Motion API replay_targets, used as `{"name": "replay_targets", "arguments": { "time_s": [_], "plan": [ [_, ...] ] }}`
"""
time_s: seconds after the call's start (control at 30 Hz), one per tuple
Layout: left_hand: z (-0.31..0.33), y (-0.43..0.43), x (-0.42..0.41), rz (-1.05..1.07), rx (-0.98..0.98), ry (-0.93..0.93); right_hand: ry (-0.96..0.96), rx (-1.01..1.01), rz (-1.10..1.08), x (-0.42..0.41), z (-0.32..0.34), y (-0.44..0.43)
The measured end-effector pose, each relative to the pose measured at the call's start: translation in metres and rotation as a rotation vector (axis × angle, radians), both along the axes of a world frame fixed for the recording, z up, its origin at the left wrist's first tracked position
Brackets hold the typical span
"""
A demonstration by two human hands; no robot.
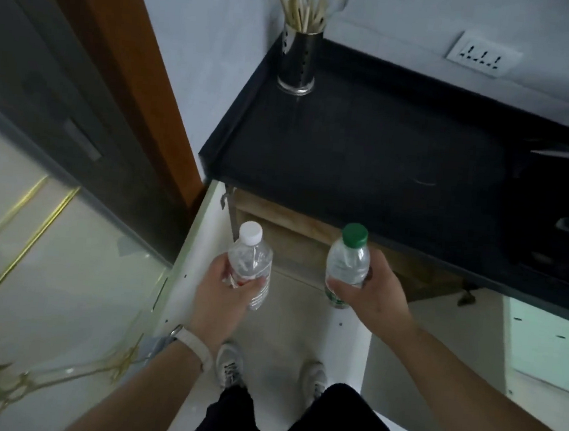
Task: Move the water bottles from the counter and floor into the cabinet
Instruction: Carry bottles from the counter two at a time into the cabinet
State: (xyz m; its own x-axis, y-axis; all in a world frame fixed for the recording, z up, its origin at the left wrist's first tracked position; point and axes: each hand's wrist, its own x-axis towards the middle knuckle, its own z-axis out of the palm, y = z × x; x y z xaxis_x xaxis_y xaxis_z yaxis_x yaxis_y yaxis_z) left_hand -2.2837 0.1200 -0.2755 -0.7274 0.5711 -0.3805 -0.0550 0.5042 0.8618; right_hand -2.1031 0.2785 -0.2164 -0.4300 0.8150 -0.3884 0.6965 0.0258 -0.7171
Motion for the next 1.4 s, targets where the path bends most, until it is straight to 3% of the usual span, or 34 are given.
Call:
{"name": "replay_targets", "arguments": {
  "time_s": [0.33,0.5,0.8,1.13,1.4],
  "plan": [
    [-0.034,0.02,-0.018,-0.026,-0.089,-0.02,0.04,-0.13,-0.104,-0.025,-0.046,0.004],
    [-0.085,0.036,-0.003,0.033,-0.138,-0.021,0.059,-0.195,-0.104,-0.017,-0.103,0.021],
    [-0.23,0.071,0.013,0.087,-0.107,-0.008,0.09,-0.212,-0.07,-0.005,-0.255,0.055],
    [-0.436,0.123,0.0,0.112,0.095,0.024,0.259,-0.092,-0.065,-0.019,-0.455,0.101],
    [-0.504,0.144,-0.023,0.039,0.144,0.102,0.383,-0.03,-0.029,-0.039,-0.542,0.118]
  ]
}}
